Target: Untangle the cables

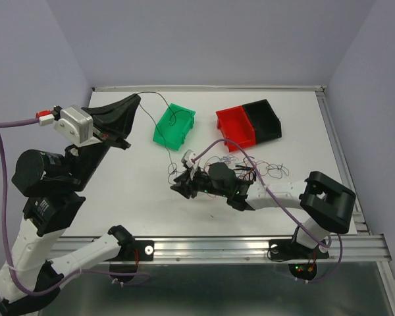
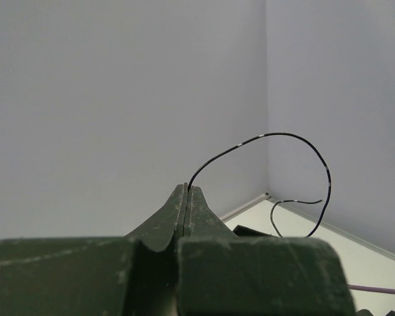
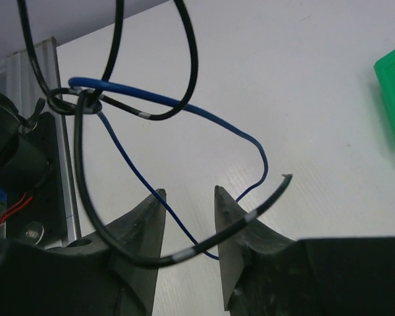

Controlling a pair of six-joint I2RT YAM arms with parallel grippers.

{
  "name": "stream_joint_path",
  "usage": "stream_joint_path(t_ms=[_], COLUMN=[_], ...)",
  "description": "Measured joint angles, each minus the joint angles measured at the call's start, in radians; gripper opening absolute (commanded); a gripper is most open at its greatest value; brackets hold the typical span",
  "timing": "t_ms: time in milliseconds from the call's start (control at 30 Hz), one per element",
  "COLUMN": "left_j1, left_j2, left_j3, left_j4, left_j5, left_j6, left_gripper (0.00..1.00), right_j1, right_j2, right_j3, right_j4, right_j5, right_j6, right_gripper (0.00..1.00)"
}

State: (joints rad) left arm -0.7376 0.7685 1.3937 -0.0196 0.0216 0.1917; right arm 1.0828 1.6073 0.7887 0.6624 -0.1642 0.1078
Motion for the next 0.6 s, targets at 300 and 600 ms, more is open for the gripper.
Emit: stream_joint_path(t_ms=[300,600], left_j1=[0.0,0.0], left_j2=[0.057,0.087], left_j3=[0.017,0.04], left_j4=[0.001,0.0], left_j5=[-0.154,-0.235], left_j6=[0.024,0.037], left_gripper=[0.0,0.0], right_j1=[0.005,0.005], right_j2=[-0.114,-0.246], right_j3=[-0.064,-0.154], right_j4=[-0.001,0.0], right_j5=[0.071,0.106], right_j6=[0.039,0.082], right_gripper=[0.03,0.6])
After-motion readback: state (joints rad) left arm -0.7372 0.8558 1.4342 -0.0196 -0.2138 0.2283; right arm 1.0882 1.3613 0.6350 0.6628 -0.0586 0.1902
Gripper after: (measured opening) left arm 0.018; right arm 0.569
